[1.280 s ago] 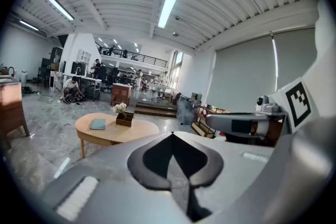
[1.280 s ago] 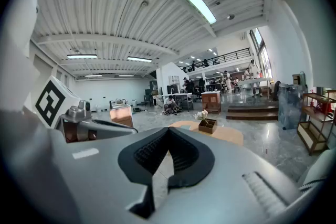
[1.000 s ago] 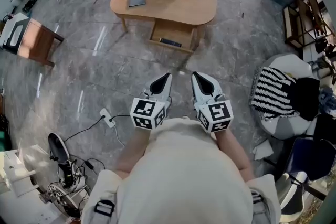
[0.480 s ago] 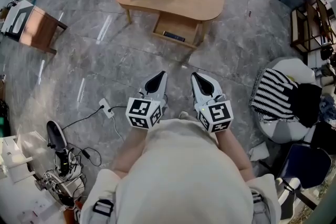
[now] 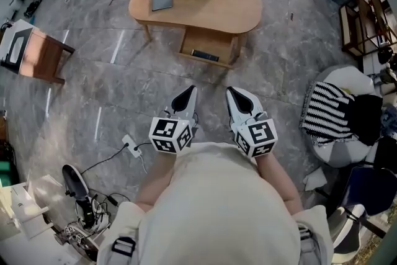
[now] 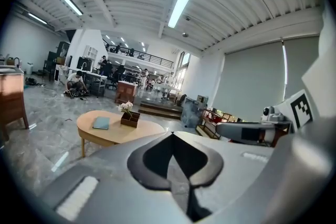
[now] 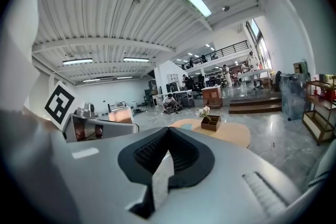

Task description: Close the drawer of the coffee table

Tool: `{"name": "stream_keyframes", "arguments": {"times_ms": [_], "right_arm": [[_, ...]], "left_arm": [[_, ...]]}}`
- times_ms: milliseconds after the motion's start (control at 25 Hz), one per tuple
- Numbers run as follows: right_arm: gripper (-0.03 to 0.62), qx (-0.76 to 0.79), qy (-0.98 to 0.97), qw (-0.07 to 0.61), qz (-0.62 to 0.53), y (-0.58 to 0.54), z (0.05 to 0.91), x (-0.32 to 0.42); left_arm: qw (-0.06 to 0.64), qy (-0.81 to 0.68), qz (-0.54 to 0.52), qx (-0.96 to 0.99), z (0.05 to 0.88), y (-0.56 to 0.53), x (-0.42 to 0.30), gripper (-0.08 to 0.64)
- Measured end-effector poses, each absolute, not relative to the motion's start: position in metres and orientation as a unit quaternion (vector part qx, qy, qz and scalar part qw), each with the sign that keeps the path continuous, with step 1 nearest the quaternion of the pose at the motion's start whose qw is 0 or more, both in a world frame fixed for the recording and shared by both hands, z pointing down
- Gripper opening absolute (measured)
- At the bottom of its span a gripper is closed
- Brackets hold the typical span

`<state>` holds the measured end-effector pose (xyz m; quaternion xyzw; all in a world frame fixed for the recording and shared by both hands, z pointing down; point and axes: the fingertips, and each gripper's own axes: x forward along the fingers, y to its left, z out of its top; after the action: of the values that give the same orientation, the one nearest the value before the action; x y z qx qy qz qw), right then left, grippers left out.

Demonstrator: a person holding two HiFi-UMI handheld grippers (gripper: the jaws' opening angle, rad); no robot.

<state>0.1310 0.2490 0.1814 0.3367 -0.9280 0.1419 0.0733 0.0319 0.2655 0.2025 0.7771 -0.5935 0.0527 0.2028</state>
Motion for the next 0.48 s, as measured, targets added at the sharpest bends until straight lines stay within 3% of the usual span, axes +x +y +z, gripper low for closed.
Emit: {"name": "stream_keyframes", "arguments": {"times_ms": [480], "right_arm": [[0.0,0.403,-0.899,0.061,0.159,0.159,0.165,0.051]], "left_arm": [[0.204,-0.524,0.078,0.823,0.195,0.169,-0.045,0.0]]}}
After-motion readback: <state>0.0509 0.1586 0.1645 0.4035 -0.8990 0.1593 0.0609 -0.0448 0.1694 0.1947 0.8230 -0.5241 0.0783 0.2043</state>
